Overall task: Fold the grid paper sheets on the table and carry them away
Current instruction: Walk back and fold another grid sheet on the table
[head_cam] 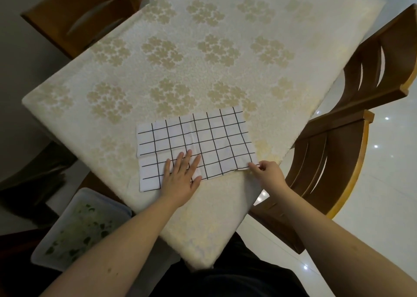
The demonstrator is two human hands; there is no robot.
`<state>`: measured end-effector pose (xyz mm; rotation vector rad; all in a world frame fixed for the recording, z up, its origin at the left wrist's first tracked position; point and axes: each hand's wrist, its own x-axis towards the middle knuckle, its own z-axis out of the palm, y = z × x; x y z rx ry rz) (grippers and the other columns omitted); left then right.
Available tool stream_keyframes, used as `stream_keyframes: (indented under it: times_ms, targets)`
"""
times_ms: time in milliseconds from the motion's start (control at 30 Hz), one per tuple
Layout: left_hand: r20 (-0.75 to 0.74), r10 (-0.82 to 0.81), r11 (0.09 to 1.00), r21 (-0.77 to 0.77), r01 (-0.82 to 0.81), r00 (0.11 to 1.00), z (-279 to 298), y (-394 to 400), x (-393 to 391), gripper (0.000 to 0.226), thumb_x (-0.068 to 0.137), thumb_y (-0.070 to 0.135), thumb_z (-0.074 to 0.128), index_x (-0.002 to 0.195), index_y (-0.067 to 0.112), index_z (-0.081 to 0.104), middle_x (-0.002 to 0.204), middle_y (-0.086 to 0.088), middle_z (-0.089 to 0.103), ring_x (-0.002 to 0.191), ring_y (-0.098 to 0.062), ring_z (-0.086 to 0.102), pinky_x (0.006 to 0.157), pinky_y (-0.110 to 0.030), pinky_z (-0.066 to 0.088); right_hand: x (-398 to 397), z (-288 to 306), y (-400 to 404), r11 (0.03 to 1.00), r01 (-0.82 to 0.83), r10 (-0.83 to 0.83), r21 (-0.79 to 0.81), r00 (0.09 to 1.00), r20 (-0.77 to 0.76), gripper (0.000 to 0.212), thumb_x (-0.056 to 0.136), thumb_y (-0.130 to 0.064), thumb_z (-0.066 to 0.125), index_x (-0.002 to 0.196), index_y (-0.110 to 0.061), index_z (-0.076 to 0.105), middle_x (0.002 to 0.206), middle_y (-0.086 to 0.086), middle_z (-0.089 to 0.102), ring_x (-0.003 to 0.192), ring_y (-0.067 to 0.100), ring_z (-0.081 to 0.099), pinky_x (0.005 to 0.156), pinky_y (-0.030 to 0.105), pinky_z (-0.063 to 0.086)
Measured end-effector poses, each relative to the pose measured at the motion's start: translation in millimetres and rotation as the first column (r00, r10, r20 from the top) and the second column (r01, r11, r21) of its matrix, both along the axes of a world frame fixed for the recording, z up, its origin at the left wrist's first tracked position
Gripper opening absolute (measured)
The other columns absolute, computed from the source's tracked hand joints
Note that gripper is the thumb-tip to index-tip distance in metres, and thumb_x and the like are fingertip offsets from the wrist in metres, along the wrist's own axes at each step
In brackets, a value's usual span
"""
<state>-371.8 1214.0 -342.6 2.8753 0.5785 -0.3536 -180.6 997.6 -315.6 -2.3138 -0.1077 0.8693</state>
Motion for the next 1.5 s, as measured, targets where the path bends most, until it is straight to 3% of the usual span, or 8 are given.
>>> stream_keyframes:
  times_ms: [100, 267, 367, 567, 733, 967, 1267, 1500]
  targets:
    - [-0.022, -0.004, 1.0, 0.007, 0.005, 1.0, 1, 1, -1, 0.067, 0.095, 0.061, 0.003, 0.154, 0.033, -0.011, 0.161, 0.006, -0.019, 0.149, -0.016, -0.016, 0.119, -0.049, -0.009, 10, 2, -8, 0.992, -0.059, 0.067, -0.11, 0.995, 0.071, 0.038, 0.088, -0.048, 0.064, 0.067, -0.017, 0.06, 0.064, 0.0, 0.056, 0.063, 0.018, 0.053, 0.059, 0.033, 0.041]
    - [-0.038, -0.003, 1.0, 0.002, 0.003, 0.999, 3, 1, 0, 0.069, 0.093, 0.062, 0.001, 0.154, 0.031, -0.011, 0.162, 0.005, -0.02, 0.149, -0.016, -0.019, 0.119, -0.049, -0.01, 17, 9, -22, 0.991, -0.06, 0.073, -0.119, 0.992, 0.103, 0.03, 0.095, -0.042, 0.055, 0.083, -0.015, 0.064, 0.073, 0.002, 0.062, 0.072, 0.023, 0.061, 0.071, 0.041, 0.052]
    - [-0.041, 0.0, 1.0, -0.004, 0.0, 0.999, 4, 1, 0, 0.07, 0.092, 0.063, -0.003, 0.153, 0.032, -0.015, 0.161, 0.006, -0.022, 0.148, -0.014, -0.021, 0.118, -0.048, -0.012, 5, 12, -15, 0.991, -0.043, 0.077, -0.125, 0.956, 0.284, 0.031, 0.096, -0.039, 0.047, 0.097, -0.015, 0.066, 0.088, -0.001, 0.062, 0.082, 0.02, 0.06, 0.08, 0.044, 0.051]
    - [0.075, 0.127, 0.992, -0.037, -0.125, 0.989, 11, 5, -5, 0.061, 0.098, 0.048, 0.004, 0.155, 0.029, -0.007, 0.164, 0.006, -0.008, 0.15, -0.01, -0.011, 0.121, -0.047, -0.003, -38, 10, 22, 0.915, -0.384, 0.387, -0.122, 0.753, 0.532, 0.032, 0.096, -0.029, 0.051, 0.125, -0.018, 0.059, 0.124, 0.002, 0.06, 0.115, 0.022, 0.053, 0.095, 0.039, 0.039]
    - [0.15, 0.265, 0.964, -0.026, -0.264, 0.953, 13, 17, -34, 0.059, 0.1, 0.037, 0.013, 0.157, 0.022, 0.008, 0.164, 0.003, 0.004, 0.151, -0.015, 0.003, 0.121, -0.045, 0.006, -66, -3, 60, 0.724, -0.647, 0.66, -0.241, 0.546, 0.517, 0.056, 0.096, -0.038, 0.036, 0.145, -0.013, 0.042, 0.15, 0.009, 0.044, 0.14, 0.03, 0.037, 0.112, 0.047, 0.03]
    - [-0.003, 0.25, 0.966, -0.064, -0.25, 0.968, 8, 32, -70, 0.066, 0.093, 0.05, -0.003, 0.155, 0.028, -0.004, 0.163, 0.007, -0.01, 0.149, -0.01, -0.011, 0.121, -0.037, -0.005, -65, -19, 56, 0.724, -0.583, 0.69, -0.369, 0.622, 0.37, 0.066, 0.102, -0.051, 0.025, 0.157, -0.024, 0.0, 0.164, 0.002, -0.006, 0.15, 0.021, -0.01, 0.12, 0.042, -0.005]
    - [-0.048, 0.209, 0.976, -0.057, -0.212, 0.977, 11, 41, -70, 0.058, 0.103, 0.046, 0.016, 0.154, 0.031, -0.009, 0.16, 0.009, -0.017, 0.149, -0.011, -0.014, 0.119, -0.036, -0.008, -58, -20, 44, 0.7, -0.571, 0.709, -0.428, 0.628, 0.321, 0.075, 0.096, -0.067, 0.018, 0.154, -0.031, -0.012, 0.161, -0.001, -0.022, 0.147, 0.017, -0.024, 0.12, 0.041, -0.011]
    - [-0.07, 0.19, 0.98, -0.047, -0.193, 0.979, 12, 45, -69, 0.062, 0.098, 0.052, 0.008, 0.154, 0.032, -0.01, 0.16, 0.009, -0.02, 0.148, -0.012, -0.016, 0.12, -0.037, -0.008, -57, -18, 44, 0.684, -0.59, 0.723, -0.43, 0.628, 0.289, 0.077, 0.094, -0.069, 0.013, 0.152, -0.031, -0.018, 0.159, -0.001, -0.029, 0.145, 0.018, -0.028, 0.119, 0.042, -0.014]
